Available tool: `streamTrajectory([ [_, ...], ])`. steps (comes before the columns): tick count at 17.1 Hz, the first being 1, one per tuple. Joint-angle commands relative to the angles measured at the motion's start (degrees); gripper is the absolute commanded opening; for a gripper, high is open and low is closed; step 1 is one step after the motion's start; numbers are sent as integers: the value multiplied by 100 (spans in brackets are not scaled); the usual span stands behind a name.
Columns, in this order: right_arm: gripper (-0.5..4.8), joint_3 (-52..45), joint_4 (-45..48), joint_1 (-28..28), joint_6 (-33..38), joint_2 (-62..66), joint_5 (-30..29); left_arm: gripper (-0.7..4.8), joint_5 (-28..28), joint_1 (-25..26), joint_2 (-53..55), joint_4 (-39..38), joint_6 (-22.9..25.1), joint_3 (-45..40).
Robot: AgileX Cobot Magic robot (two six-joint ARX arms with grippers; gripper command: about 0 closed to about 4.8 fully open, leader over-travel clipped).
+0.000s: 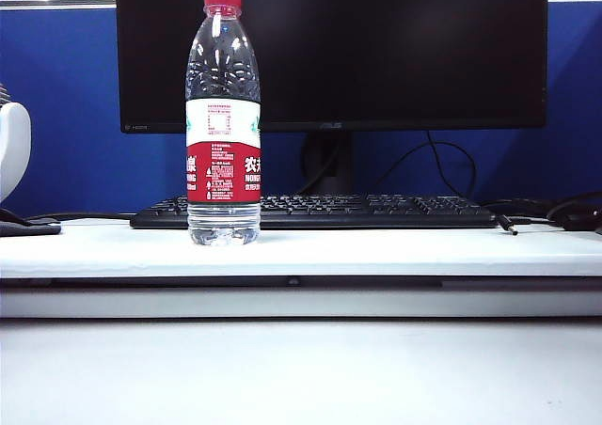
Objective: Unscrew the cap from the plastic bottle on the table.
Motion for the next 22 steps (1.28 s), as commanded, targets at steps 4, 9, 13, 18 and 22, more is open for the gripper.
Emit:
streamTrajectory([
  [4, -2, -11, 289, 4, 39, -9, -256, -5, -317, 0, -13, 68, 168, 4],
  [9, -2, 334, 1019, 9, 343, -9, -1309, -5, 1436, -13, -13, 968, -1650, 11],
  [13, -3, 1386, 1709, 11, 994, 234, -1163, -5, 1587, -374, 24, 2826, -3263, 319],
  [18, -2, 3403, 1711, 153, 1622, 2118, -2612, -5, 2581, -999, 1526, 2514, -1899, 1480],
  [22, -3, 4874, 1556, 1355, 1698, 3882, -3866, 1, 2983, -1694, 3722, 1327, 382, 2481],
])
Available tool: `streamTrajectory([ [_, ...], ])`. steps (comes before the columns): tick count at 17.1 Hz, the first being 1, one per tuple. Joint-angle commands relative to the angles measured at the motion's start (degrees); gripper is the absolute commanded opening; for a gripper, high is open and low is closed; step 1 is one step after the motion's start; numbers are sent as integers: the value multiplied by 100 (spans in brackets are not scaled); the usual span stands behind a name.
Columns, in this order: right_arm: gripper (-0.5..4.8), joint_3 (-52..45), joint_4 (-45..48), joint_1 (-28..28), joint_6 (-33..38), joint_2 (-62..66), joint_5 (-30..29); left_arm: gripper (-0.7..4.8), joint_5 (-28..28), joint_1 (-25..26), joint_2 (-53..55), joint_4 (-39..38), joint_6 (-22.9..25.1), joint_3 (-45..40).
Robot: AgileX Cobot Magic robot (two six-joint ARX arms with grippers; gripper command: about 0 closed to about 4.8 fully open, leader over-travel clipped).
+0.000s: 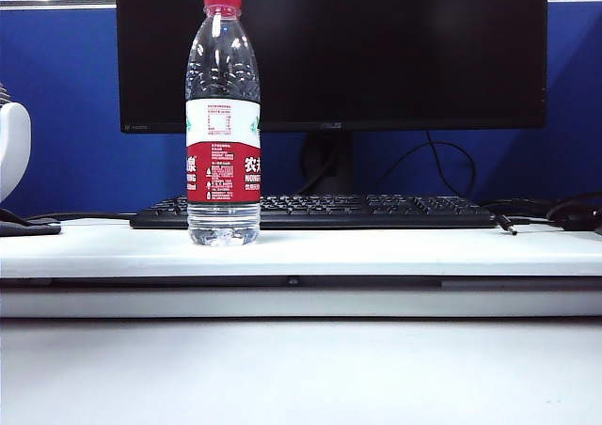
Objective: Unscrew the cap from the plastic bottle on the table.
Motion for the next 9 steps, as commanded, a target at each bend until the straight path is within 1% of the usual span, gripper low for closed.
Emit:
streamTrajectory([
  [1, -3, 916, -717, 1261, 31, 966, -199, 62, -186, -446, 1266, -791, 1921, 428],
  [3, -2, 1224, -1176, 1867, 28, 1434, 2, 208, -352, -442, 1578, -778, 2262, 426],
  [4, -2, 1263, -1198, 2138, 9, 1659, 98, 258, -483, -442, 1714, -769, 2507, 424],
  [5, -2, 1263, -1191, 2409, -44, 1864, 229, 291, -629, -442, 1862, -767, 2717, 422],
  [6, -2, 1263, -1189, 2616, -201, 2063, 363, 330, -634, -442, 2050, -651, 2809, 422],
  [8, -2, 1263, -1185, 2824, -422, 2339, 599, 421, -634, -442, 2398, -402, 2809, 422],
  [9, -2, 1263, -1187, 2905, -511, 2470, 634, 450, -640, -442, 2549, -282, 2804, 422],
])
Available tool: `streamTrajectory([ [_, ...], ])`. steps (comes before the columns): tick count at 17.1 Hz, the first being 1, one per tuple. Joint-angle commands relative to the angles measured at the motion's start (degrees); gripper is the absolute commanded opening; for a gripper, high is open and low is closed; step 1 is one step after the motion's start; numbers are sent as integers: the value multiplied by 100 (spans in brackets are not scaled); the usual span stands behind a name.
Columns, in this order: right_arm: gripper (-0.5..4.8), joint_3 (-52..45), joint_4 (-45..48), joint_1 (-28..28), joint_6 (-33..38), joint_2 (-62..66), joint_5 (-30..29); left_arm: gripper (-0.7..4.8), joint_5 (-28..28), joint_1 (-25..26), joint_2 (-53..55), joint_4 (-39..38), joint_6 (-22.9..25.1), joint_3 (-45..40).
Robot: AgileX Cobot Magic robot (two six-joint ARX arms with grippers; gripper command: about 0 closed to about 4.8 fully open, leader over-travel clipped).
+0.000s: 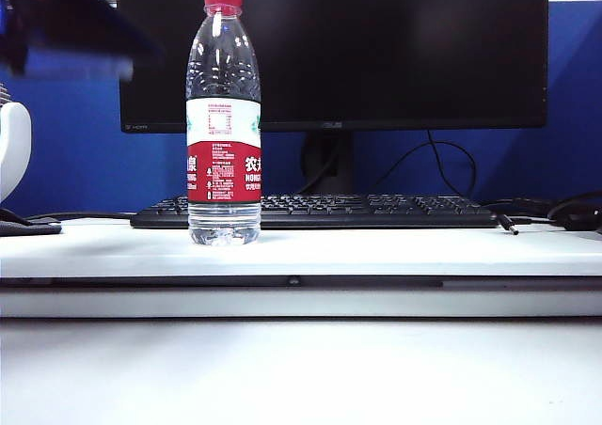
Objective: Unscrew the cap from the plastic bottle on the table.
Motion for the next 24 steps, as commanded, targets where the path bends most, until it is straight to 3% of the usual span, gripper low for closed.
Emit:
streamTrajectory([
  [1, -2, 44, 94, 140, -328, 299, 214, 469, -44, -4, 437, 590, 4, 13],
  [4, -2, 44, -131, 140, -678, 479, 356, 473, -44, -4, 1093, 1429, -46, 17],
  [9, -2, 44, -745, 155, -1252, 544, 632, 479, 262, -4, 2299, 2826, -772, 63],
  [14, -2, 44, -850, 155, -1252, 546, 632, 479, 553, -7, 3049, 3897, -1215, 63],
  [20, -2, 44, -883, 153, -1255, 549, 634, 479, 1161, -7, 3558, 4210, -1235, 223],
  [24, -2, 39, -1381, 153, -1423, 549, 835, 479, 1504, -13, 3851, 4347, -1237, 553],
])
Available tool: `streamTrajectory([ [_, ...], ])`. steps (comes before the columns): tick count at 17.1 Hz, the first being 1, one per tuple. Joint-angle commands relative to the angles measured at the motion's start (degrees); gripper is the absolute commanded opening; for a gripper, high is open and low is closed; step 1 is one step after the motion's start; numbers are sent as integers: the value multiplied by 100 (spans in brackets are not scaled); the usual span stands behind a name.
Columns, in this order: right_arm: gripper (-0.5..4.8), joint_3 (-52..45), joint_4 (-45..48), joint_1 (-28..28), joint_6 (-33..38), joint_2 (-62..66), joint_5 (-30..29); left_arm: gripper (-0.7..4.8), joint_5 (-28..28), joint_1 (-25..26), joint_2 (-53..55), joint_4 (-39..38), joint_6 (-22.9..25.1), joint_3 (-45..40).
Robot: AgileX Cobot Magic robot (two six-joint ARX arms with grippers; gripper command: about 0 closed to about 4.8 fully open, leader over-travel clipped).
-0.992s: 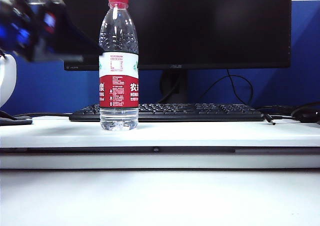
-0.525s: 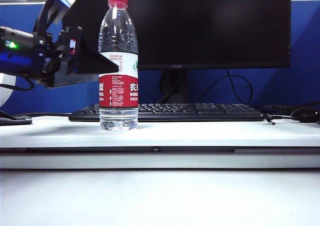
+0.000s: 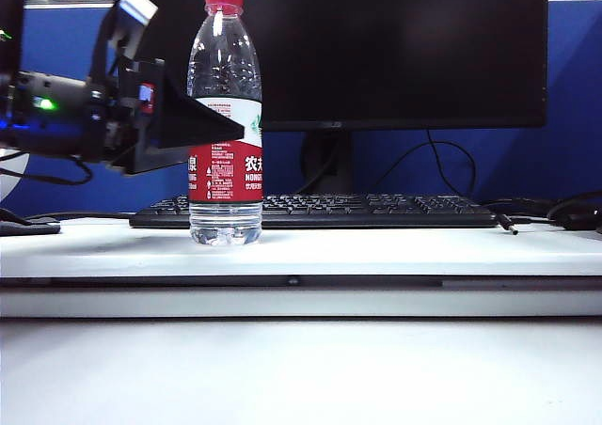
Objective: Unscrew the cap from the plastic bottle on the table.
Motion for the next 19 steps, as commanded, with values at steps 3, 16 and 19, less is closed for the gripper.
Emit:
streamTrajectory([
  [3, -2, 35, -396, 2, -315, 22, 365, 479, 289, -13, 94, 192, 11, 323],
  [16, 446, 35, 728, 896, -1388, 927, 1204, 316, 433, -87, 94, 181, 7, 345],
  [19, 445, 35, 1172, 1010, -1512, 1108, 1370, 316, 435, -92, 94, 181, -17, 345],
])
